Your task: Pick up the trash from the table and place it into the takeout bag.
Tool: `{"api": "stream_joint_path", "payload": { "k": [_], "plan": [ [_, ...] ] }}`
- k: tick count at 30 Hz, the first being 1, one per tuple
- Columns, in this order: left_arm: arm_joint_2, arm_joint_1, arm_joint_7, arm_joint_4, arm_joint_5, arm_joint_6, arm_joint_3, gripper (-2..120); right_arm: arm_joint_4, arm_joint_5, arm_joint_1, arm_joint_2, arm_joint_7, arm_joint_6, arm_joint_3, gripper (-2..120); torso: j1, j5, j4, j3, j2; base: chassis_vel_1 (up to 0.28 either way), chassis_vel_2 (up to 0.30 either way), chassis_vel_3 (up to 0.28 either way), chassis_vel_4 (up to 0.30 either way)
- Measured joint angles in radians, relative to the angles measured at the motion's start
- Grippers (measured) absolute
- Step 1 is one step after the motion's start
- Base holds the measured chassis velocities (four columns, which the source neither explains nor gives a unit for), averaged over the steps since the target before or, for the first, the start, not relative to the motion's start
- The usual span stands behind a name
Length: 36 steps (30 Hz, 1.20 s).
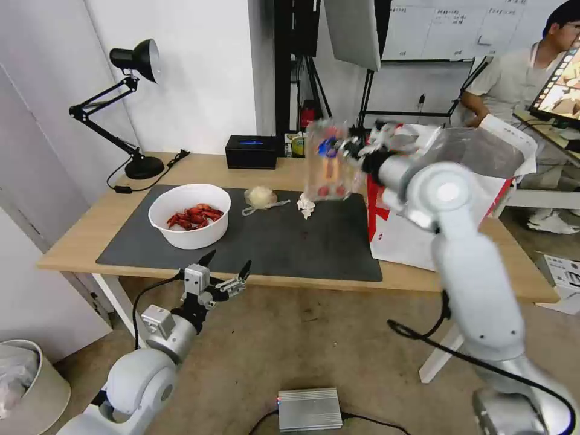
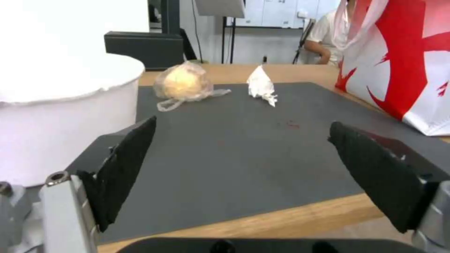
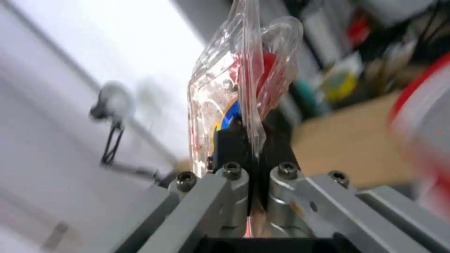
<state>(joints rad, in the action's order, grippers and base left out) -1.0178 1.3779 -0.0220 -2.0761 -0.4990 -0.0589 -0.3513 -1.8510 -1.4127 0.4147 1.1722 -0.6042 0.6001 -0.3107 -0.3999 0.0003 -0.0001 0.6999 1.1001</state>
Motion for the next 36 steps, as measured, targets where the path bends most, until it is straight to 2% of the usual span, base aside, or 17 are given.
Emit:
{"api": "stream_joint_path", "payload": {
  "k": [11,16,20,29,36],
  "plan": [
    [-0.018,-0.007,-0.020,0.003,0.006,0.001,0.036,100,0.066,0.203,-0.074,-0.170,0.051,-0.070,-0.047,0,0.000,-0.0001,0.0000,0.000,0.000,0.000,0.000,0.000,0.000],
    [-0.020,-0.009,-0.023,0.002,0.007,0.001,0.046,100,0.096,0.357,-0.057,-0.250,0.120,-0.094,-0.060,0,0.000,0.0001,-0.0001,0.000,0.000,0.000,0.000,0.000,0.000],
    [-0.021,-0.012,-0.023,0.003,0.008,0.001,0.052,100,0.097,0.394,-0.024,-0.290,0.148,-0.099,-0.070,0,0.000,-0.0003,-0.0001,0.000,0.000,0.000,0.000,0.000,0.000],
    [-0.033,-0.010,-0.024,0.001,0.021,0.001,0.063,100,0.084,0.419,0.079,-0.290,0.156,-0.114,-0.103,0,0.000,-0.0002,0.0000,0.000,0.000,0.000,0.000,0.000,0.000],
    [-0.031,-0.006,-0.024,-0.002,0.023,0.004,0.059,100,0.059,0.437,0.166,-0.249,0.151,-0.121,-0.123,0,0.000,-0.0003,0.0001,0.000,0.000,0.000,0.000,0.000,0.000]
  ]
}}
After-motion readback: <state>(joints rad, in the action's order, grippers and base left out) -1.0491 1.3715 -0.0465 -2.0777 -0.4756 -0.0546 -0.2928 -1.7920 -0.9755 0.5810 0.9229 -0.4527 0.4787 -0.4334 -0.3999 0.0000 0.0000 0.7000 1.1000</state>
